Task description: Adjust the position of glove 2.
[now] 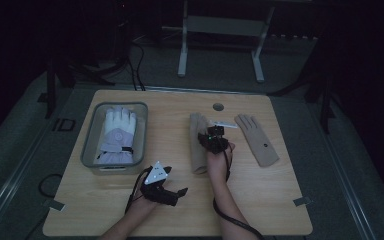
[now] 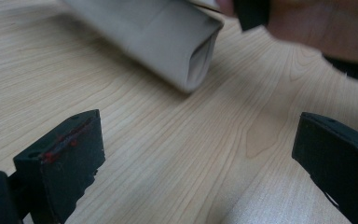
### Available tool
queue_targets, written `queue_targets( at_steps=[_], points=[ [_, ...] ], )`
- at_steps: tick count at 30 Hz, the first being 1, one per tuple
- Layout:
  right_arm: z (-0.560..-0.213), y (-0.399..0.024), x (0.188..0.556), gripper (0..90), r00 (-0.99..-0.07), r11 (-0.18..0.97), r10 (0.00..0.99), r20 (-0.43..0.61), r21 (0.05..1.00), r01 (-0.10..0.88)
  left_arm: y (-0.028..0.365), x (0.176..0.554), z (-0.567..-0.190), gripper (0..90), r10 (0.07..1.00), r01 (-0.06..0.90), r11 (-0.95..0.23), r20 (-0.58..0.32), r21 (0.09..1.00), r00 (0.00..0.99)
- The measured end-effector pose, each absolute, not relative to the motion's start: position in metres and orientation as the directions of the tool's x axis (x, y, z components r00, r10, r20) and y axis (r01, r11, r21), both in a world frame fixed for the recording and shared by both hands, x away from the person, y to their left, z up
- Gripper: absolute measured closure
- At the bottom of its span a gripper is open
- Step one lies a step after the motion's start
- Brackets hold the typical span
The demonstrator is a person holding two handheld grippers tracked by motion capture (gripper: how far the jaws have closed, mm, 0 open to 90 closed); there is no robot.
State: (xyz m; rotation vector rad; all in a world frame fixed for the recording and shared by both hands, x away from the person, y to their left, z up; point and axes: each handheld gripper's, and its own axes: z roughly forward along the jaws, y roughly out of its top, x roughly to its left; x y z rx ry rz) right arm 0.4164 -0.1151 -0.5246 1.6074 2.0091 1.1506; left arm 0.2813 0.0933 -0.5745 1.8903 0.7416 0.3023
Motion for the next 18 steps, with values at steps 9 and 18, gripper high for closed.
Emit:
queue_targets(
  at_steps=[9, 18],
  points=[
    [-0.558, -0.104, 0.419, 63.0, -0.305, 0.073, 0.928, 0.216, 0.696, 0.715, 0.093, 0.282, -0.575, 2.4, 0.609, 0.359, -0.273, -0.129, 0.893, 0.783],
    [-0.542, -0.113, 0.421, 34.0, -0.364, 0.158, 0.915, 0.173, 0.678, 0.718, 0.093, 0.282, -0.575, 2.4, 0.61, 0.36, -0.275, -0.127, 0.892, 0.782]
  ],
)
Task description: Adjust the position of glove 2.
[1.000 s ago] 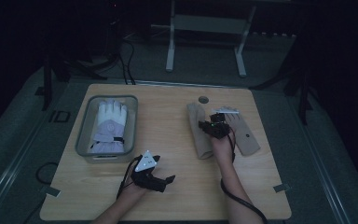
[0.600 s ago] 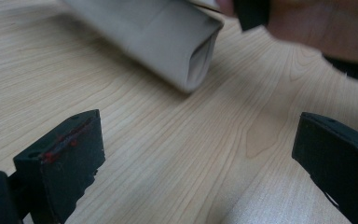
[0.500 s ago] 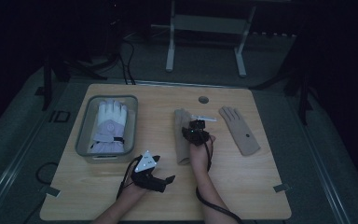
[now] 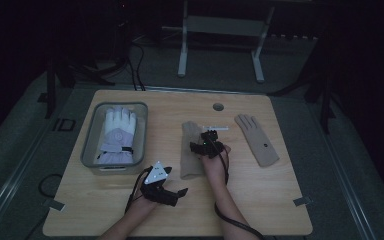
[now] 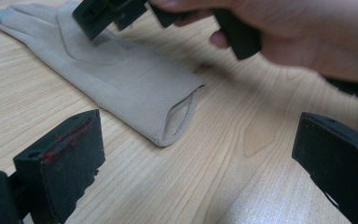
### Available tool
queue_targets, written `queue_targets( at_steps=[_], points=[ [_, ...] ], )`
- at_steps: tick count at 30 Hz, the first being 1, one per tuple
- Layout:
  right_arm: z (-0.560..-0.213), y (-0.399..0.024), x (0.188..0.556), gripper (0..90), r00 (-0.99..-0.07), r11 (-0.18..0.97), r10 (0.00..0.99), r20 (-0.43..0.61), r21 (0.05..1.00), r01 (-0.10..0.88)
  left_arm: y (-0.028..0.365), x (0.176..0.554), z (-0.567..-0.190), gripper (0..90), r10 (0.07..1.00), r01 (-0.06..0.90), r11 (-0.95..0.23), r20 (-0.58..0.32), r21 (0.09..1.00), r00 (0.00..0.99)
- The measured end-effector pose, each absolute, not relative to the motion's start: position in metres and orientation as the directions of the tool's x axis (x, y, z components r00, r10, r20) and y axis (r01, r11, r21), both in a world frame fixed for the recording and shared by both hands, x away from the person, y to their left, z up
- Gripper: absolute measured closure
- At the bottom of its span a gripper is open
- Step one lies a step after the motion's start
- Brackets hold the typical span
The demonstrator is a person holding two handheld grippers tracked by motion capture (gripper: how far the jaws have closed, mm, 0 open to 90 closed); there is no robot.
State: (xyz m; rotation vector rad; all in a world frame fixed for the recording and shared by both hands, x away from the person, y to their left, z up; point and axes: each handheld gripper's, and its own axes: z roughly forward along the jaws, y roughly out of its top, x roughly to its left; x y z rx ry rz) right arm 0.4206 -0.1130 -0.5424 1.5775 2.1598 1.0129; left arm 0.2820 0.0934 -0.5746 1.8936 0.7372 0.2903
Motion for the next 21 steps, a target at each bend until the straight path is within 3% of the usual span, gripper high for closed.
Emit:
queue_targets(
  at_steps=[4, 7, 9, 14, 21],
  points=[
    [-0.533, -0.127, 0.42, 17.8, -0.407, 0.19, 0.898, 0.168, 0.687, 0.702, 0.093, 0.282, -0.575, 2.4, 0.612, 0.36, -0.275, -0.126, 0.892, 0.781],
    [-0.524, -0.139, 0.419, 14.3, -0.446, 0.209, 0.879, 0.167, 0.707, 0.676, 0.093, 0.282, -0.575, 2.4, 0.612, 0.359, -0.277, -0.125, 0.891, 0.781],
    [-0.517, -0.149, 0.418, 14.3, -0.486, 0.221, 0.857, 0.174, 0.728, 0.649, 0.093, 0.282, -0.575, 2.4, 0.612, 0.36, -0.275, -0.127, 0.892, 0.78],
    [-0.502, -0.178, 0.415, 15.4, -0.49, 0.233, 0.865, 0.106, 0.781, 0.58, 0.093, 0.282, -0.575, 2.4, 0.612, 0.358, -0.274, -0.125, 0.892, 0.781],
    [-0.487, -0.225, 0.411, 18.0, -0.481, 0.196, 0.868, 0.128, 0.8, 0.567, 0.093, 0.282, -0.575, 2.4, 0.614, 0.359, -0.274, -0.125, 0.892, 0.779]
  ],
)
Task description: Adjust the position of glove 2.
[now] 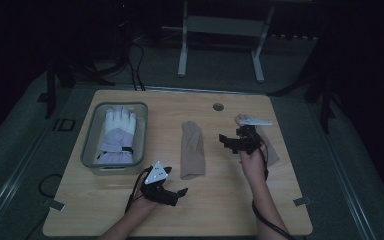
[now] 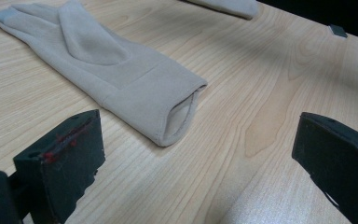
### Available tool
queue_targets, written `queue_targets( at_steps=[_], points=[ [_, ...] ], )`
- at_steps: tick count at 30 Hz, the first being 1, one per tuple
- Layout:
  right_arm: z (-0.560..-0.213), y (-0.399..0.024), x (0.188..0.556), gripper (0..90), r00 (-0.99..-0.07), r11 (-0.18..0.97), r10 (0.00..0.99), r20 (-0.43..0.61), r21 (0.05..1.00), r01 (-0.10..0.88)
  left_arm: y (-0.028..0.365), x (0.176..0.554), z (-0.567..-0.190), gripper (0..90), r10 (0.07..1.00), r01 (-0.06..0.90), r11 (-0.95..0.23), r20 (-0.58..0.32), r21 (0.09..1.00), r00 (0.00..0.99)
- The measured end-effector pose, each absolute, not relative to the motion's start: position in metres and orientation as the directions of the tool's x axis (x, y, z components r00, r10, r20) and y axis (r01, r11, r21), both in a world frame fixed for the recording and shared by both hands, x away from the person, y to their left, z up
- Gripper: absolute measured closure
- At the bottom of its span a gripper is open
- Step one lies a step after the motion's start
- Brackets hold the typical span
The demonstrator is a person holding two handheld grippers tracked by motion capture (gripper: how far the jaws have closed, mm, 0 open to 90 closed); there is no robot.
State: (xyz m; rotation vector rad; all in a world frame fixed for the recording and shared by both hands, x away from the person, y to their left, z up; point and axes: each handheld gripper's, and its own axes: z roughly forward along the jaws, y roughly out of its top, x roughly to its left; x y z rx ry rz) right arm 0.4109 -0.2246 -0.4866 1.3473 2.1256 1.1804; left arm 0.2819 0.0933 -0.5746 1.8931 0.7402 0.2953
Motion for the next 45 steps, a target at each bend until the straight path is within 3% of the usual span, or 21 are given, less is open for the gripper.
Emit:
queue_targets(
  at_steps=[9, 14, 16, 19, 29, 34, 38, 40, 43, 45],
  points=[
    [-0.484, -0.276, 0.413, 12.4, -0.407, 0.166, 0.905, 0.122, 0.781, 0.603, 0.093, 0.282, -0.575, 2.5, 0.614, 0.359, -0.283, -0.12, 0.889, 0.78],
    [-0.486, -0.294, 0.42, 24.3, -0.397, 0.237, 0.918, 0.015, 0.782, 0.577, 0.092, 0.282, -0.575, 2.4, 0.616, 0.364, -0.28, -0.125, 0.888, 0.778],
    [-0.486, -0.303, 0.426, 33.3, -0.388, 0.248, 0.922, -0.005, 0.777, 0.578, 0.093, 0.282, -0.575, 2.5, 0.616, 0.365, -0.279, -0.126, 0.888, 0.778],
    [-0.487, -0.313, 0.435, 39.1, -0.373, 0.246, 0.928, -0.011, 0.77, 0.589, 0.093, 0.283, -0.575, 2.4, 0.615, 0.366, -0.275, -0.13, 0.889, 0.778],
    [-0.508, -0.324, 0.466, 41.5, -0.385, 0.296, 0.922, -0.041, 0.715, 0.633, 0.094, 0.284, -0.575, 2.4, 0.613, 0.373, -0.268, -0.142, 0.888, 0.777],
    [-0.527, -0.326, 0.479, 36.8, -0.356, 0.287, 0.933, -0.044, 0.684, 0.67, 0.093, 0.283, -0.575, 2.4, 0.616, 0.372, -0.271, -0.138, 0.888, 0.776],
    [-0.545, -0.328, 0.481, 39.9, -0.369, 0.311, 0.928, -0.051, 0.651, 0.692, 0.093, 0.283, -0.575, 2.4, 0.616, 0.37, -0.272, -0.135, 0.888, 0.776],
    [-0.546, -0.331, 0.479, 44.8, -0.353, 0.286, 0.935, -0.034, 0.663, 0.692, 0.093, 0.283, -0.575, 2.5, 0.616, 0.371, -0.271, -0.136, 0.888, 0.776],
    [-0.543, -0.328, 0.477, 66.8, -0.343, 0.283, 0.939, -0.038, 0.653, 0.702, 0.093, 0.283, -0.575, 2.5, 0.616, 0.371, -0.273, -0.135, 0.888, 0.776],
    [-0.542, -0.326, 0.475, 75.4, -0.318, 0.258, 0.948, -0.026, 0.649, 0.716, 0.093, 0.283, -0.575, 2.4, 0.616, 0.371, -0.272, -0.136, 0.888, 0.776]
  ],
)
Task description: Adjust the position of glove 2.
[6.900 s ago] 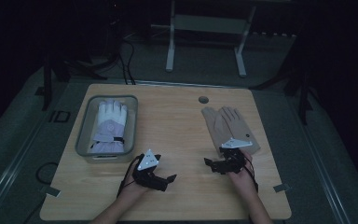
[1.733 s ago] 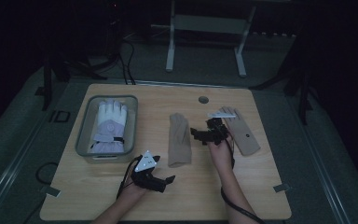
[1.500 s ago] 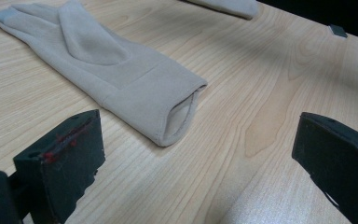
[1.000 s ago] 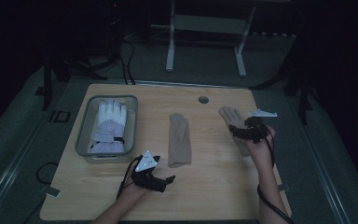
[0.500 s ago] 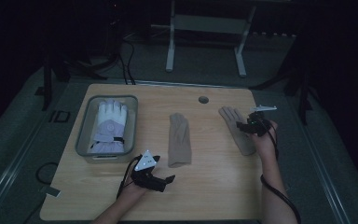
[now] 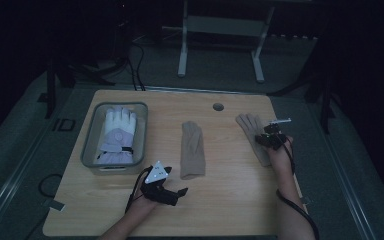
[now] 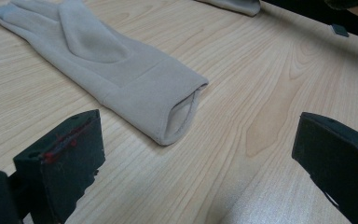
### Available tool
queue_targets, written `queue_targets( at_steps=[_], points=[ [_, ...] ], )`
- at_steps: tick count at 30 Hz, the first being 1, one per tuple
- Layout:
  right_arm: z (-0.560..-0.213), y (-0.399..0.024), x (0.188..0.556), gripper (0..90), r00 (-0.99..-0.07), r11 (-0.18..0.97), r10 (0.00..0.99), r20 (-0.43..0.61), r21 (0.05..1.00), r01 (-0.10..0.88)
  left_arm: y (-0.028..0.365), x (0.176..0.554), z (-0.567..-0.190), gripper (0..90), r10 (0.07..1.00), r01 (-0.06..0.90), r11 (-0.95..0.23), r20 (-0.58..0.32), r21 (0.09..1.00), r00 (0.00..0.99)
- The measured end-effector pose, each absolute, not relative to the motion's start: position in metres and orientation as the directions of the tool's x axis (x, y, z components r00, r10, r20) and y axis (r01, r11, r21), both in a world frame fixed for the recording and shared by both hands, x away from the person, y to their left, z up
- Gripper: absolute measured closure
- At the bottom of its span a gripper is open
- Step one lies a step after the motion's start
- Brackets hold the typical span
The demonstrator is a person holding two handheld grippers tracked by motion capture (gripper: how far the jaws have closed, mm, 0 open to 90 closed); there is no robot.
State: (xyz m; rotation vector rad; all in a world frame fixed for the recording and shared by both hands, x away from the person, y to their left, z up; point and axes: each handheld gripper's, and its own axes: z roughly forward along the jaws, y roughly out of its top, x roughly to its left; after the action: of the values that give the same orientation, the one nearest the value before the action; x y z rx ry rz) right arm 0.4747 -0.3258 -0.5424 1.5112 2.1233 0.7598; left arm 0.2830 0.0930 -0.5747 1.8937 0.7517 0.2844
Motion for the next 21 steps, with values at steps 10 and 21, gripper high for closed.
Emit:
queue_targets(
  at_steps=[10, 21],
  points=[
    [-0.521, -0.311, 0.437, 80.4, -0.29, 0.162, 0.954, 0.073, 0.691, 0.704, 0.093, 0.283, -0.575, 2.4, 0.614, 0.371, -0.273, -0.136, 0.888, 0.777],
    [-0.489, -0.271, 0.386, 80.6, -0.228, 0.081, 0.97, 0.083, 0.775, 0.626, 0.094, 0.282, -0.575, 2.5, 0.619, 0.369, -0.266, -0.136, 0.89, 0.774]
  ],
)
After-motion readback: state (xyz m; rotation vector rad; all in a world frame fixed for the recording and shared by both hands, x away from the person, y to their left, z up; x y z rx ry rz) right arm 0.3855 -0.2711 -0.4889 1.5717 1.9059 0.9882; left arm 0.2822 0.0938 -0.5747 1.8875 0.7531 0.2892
